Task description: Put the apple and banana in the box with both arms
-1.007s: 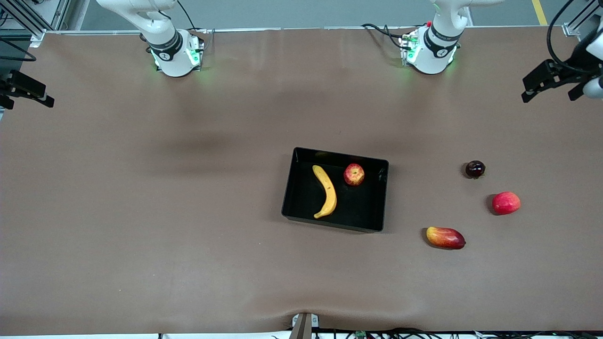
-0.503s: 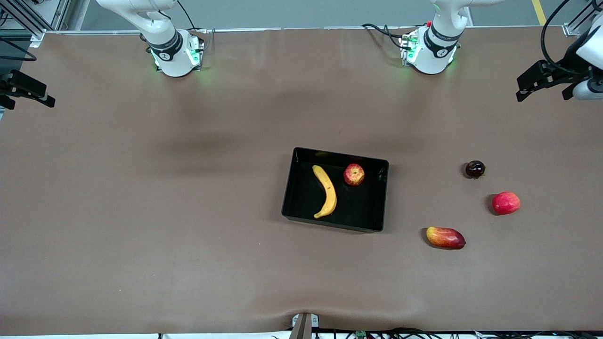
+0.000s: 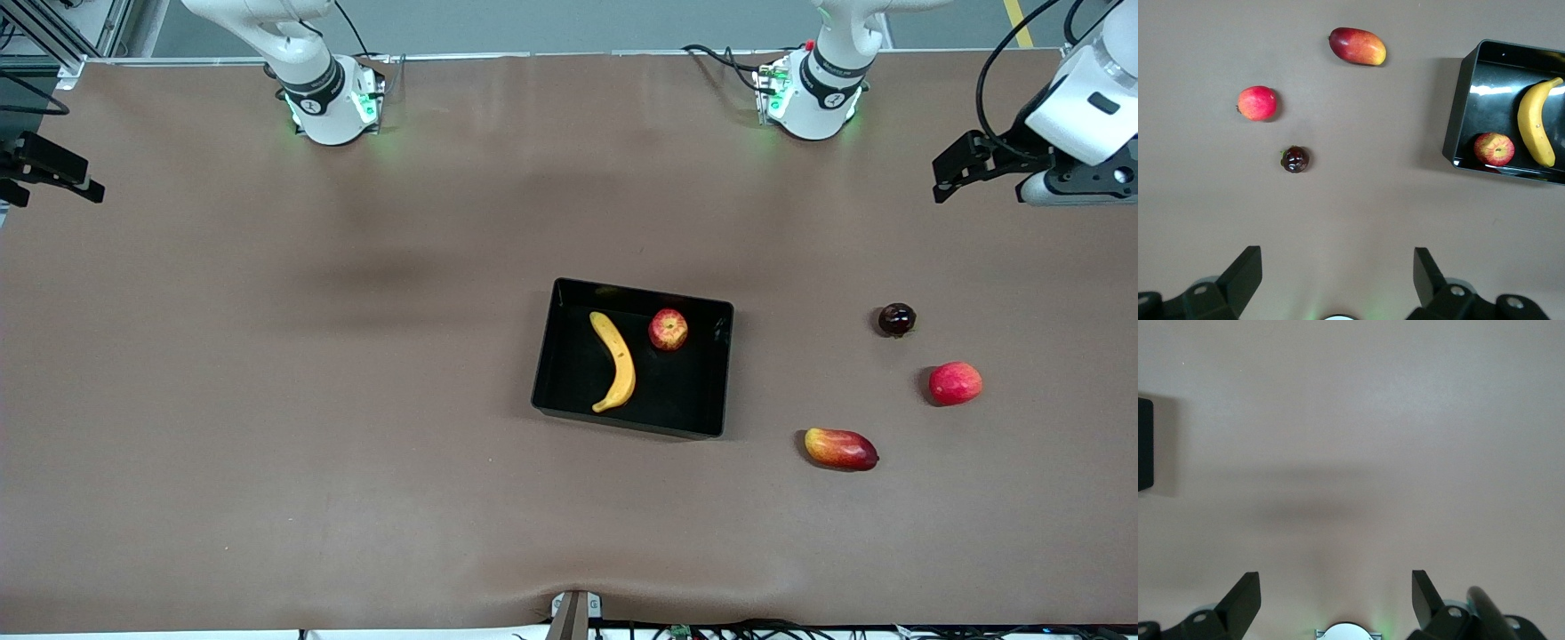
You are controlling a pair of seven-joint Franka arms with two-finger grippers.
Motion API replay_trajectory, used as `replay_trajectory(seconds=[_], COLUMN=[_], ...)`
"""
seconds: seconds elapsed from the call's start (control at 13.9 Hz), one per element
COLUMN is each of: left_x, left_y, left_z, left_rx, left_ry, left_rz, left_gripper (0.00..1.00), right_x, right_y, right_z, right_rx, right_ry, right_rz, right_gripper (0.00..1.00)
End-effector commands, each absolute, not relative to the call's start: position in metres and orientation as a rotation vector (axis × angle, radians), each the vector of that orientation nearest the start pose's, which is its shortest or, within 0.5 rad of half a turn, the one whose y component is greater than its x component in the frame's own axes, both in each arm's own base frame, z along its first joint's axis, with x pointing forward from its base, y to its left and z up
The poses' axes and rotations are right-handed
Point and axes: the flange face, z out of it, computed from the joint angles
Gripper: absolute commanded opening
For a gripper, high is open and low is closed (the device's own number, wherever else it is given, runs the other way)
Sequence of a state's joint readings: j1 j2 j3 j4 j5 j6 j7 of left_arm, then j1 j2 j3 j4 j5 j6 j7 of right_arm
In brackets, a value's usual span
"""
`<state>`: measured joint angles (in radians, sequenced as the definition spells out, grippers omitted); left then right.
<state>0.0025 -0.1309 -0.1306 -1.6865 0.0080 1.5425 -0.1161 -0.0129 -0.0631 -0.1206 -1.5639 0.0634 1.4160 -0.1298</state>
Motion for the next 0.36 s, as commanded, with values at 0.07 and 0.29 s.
replay_trajectory(seconds=[0.07,0.29], left_x=[0.4981,0.5007], left_y=[-0.0704,-0.0704], left_z=[0.6493,0.6503], left_rx=[-3.116,-3.118], left_ry=[-0.007,-0.002], left_rz=[-0.029,-0.029], left_gripper=[1.00,1.00], right_x=[0.5075,0.5070], right_y=[-0.0638,-0.0678], right_z=[0.6521,0.6528], right_rx=[-3.035,-3.035], right_ry=[-0.016,-0.007], right_rz=[0.098,0.095], right_gripper=[1.00,1.00])
